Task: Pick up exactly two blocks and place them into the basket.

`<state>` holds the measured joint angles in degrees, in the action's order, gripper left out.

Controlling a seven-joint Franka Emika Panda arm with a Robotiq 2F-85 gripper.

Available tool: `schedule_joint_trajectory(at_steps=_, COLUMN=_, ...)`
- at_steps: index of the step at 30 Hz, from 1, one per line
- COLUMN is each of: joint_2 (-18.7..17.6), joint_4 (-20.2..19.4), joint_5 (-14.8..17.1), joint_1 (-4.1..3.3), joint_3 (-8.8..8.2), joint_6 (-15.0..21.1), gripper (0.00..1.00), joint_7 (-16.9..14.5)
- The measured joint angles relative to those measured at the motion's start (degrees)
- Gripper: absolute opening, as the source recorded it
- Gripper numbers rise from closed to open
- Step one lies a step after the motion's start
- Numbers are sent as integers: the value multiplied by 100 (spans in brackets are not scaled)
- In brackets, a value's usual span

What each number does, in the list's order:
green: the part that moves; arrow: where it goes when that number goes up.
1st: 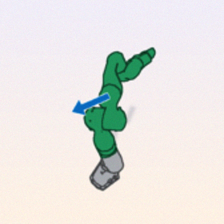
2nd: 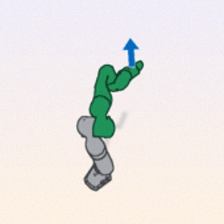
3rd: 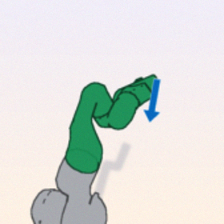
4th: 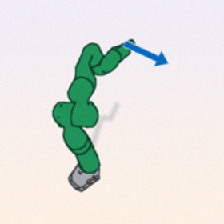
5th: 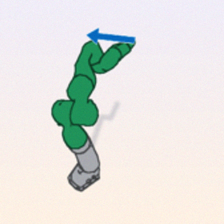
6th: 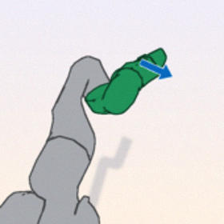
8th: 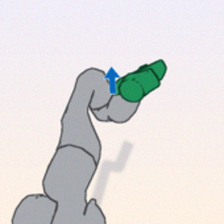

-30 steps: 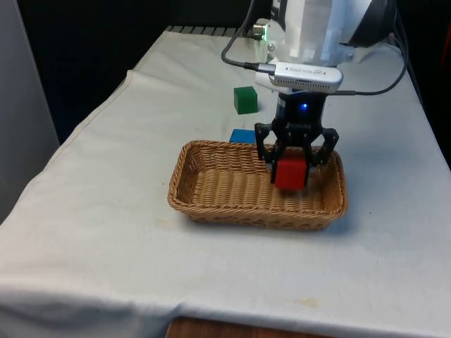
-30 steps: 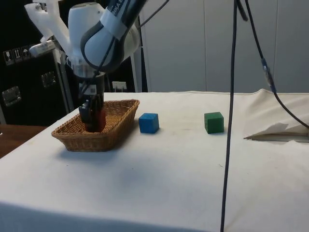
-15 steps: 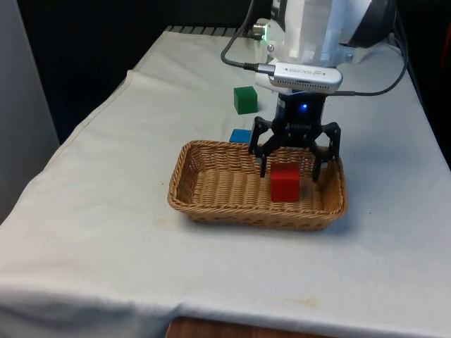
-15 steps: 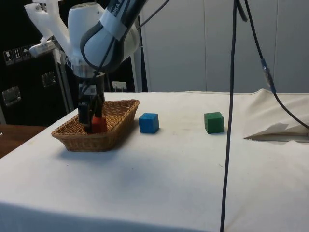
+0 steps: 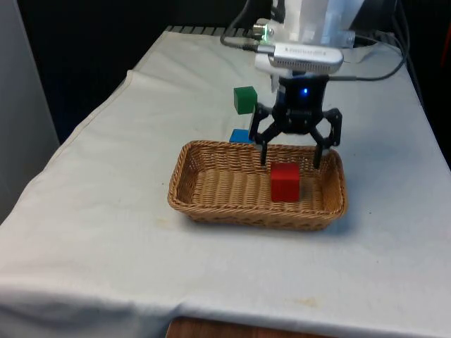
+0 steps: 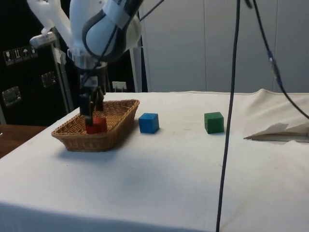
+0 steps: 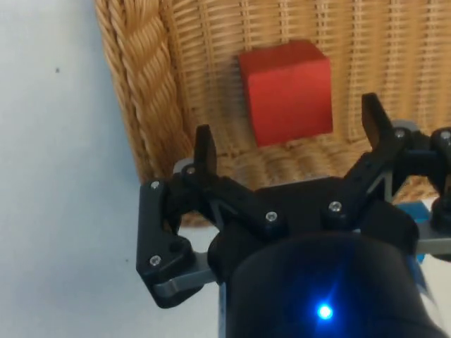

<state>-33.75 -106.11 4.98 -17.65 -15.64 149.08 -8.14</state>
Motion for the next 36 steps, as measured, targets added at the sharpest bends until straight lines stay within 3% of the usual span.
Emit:
schedule_joint_trajectory(at_steps=20, joint_2=1215, joint_4=-831, joint_5=-286, joint_1=-17, joint_3=-57, joint_6=-292, gripper=100, joint_7=0)
schedule_joint_trajectory(at_steps=29, joint_2=1610, joint_4=-1226, joint_5=-441, joint_1=-17, joint_3=-166, joint_6=-298, gripper=100, joint_7=0)
schedule_joint_trajectory(at_steps=36, joint_2=1702, joint_4=-1369, joint_5=-458, joint_1=-11, joint_3=-264, joint_6=-298, gripper=100, joint_7=-52)
